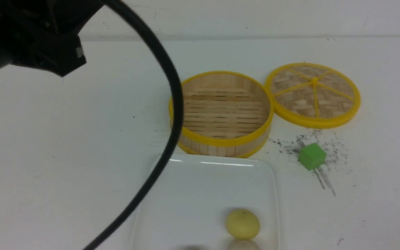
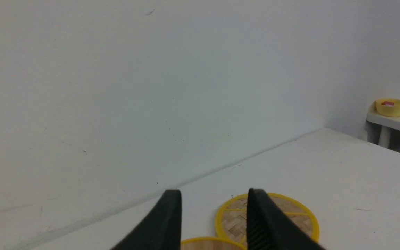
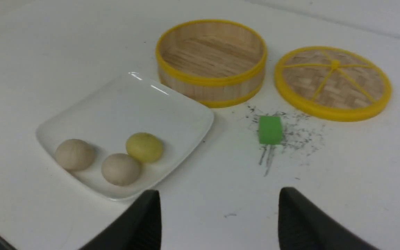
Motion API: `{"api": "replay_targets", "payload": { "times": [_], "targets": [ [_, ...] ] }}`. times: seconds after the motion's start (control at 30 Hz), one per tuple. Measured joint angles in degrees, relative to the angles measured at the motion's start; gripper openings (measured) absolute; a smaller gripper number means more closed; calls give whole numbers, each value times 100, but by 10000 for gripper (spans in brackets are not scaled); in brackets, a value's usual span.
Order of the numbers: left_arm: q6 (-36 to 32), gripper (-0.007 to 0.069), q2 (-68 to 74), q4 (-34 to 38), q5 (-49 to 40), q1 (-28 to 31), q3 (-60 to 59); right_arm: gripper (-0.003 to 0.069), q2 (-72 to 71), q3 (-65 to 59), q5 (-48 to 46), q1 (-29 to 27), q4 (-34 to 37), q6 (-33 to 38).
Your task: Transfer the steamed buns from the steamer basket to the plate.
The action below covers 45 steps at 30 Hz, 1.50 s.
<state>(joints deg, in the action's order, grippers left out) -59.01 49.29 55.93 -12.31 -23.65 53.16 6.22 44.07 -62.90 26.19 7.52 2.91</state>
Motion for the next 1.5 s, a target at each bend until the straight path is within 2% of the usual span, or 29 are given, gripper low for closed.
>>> {"api": "replay_targets", "payload": {
  "times": [0.13, 0.23, 0.37, 0.6, 0.97, 1.1, 1.2, 1.27, 1.5],
  "targets": [
    [0, 291, 38, 10, -141, 0, -2, 453, -65, -714, 1004, 0, 98, 88],
    [0, 291, 56, 39, -383, 0, -7, 453, -133, -1342, 2321, 0, 47, 160],
    [0, 291, 56, 164, -559, 0, -7, 453, -133, -1493, 3038, 0, -104, 165],
    [0, 289, 56, 257, -633, 0, -7, 453, -199, -1459, 2653, 0, -200, 165],
    [0, 288, 56, 273, -639, 0, -7, 453, -739, -538, 623, 0, -201, 23],
    [0, 288, 56, 273, -641, 0, -7, 449, -739, -535, 45, 0, 49, -93],
    [0, 288, 56, 273, -652, 0, -7, 439, -739, -712, 165, 0, 301, -65],
    [0, 288, 56, 277, -652, 0, -7, 430, -739, -1076, 562, 0, 531, 86],
    [0, 288, 56, 277, -744, 0, -7, 402, -739, -2092, 1648, 0, 569, 165]
  ]
}}
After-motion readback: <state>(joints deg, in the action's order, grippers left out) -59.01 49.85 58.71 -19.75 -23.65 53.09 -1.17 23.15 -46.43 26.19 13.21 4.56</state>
